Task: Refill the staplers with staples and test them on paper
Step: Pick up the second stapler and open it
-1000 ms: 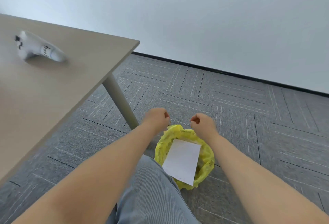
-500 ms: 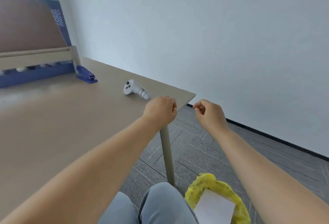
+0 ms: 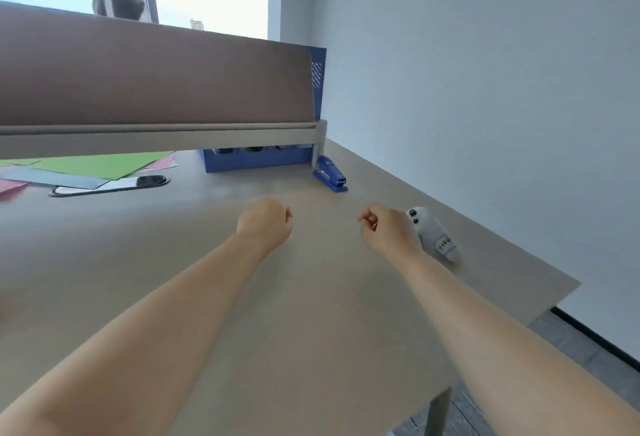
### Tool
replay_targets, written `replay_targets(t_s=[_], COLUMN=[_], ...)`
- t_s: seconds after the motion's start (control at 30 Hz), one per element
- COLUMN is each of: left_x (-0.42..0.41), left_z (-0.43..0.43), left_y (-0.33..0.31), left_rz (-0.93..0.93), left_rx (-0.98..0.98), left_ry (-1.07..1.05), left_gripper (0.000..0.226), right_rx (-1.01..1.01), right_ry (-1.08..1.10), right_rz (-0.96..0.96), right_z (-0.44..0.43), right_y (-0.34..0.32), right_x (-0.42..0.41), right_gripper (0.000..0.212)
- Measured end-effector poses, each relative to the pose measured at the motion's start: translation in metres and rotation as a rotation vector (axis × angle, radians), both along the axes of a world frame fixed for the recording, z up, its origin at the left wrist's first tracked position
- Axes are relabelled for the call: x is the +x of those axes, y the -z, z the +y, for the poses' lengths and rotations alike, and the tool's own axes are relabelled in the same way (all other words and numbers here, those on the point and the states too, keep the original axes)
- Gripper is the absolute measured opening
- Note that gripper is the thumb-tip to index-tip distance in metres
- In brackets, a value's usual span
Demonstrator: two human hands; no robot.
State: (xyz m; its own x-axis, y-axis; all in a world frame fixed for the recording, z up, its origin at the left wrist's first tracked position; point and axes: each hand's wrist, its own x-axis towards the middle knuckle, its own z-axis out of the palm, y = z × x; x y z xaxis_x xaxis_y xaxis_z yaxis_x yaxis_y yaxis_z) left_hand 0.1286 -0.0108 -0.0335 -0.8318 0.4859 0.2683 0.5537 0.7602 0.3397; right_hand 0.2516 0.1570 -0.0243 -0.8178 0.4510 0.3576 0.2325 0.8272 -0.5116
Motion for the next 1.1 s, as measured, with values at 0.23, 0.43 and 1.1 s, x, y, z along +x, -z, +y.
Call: replay_targets(t_s=[0.23,0.43,1.1], left_x=[-0.078,-0.117,-0.127], left_z=[0.010,0.013,0.015], left_y=[0.018,0.038,0.048], left_rz=[-0.070,-0.112,-0.070], left_rx=[-0.012,-0.101,-0.066], left_ry=[-0.018,0.003,-0.025], left_gripper=[0.028,0.038,0.041], right_rx=[-0.038,0.137,-0.014], right_ry=[-0.101,-0.020,0.217], right_rz=[-0.032,-0.032,-0.216], right_z=[0.001,0.034,0.053], right_y=[0.015,0.025,0.036], right_x=[-0.109,-0.176,-0.273], right_gripper=[0.019,0.025,0.036])
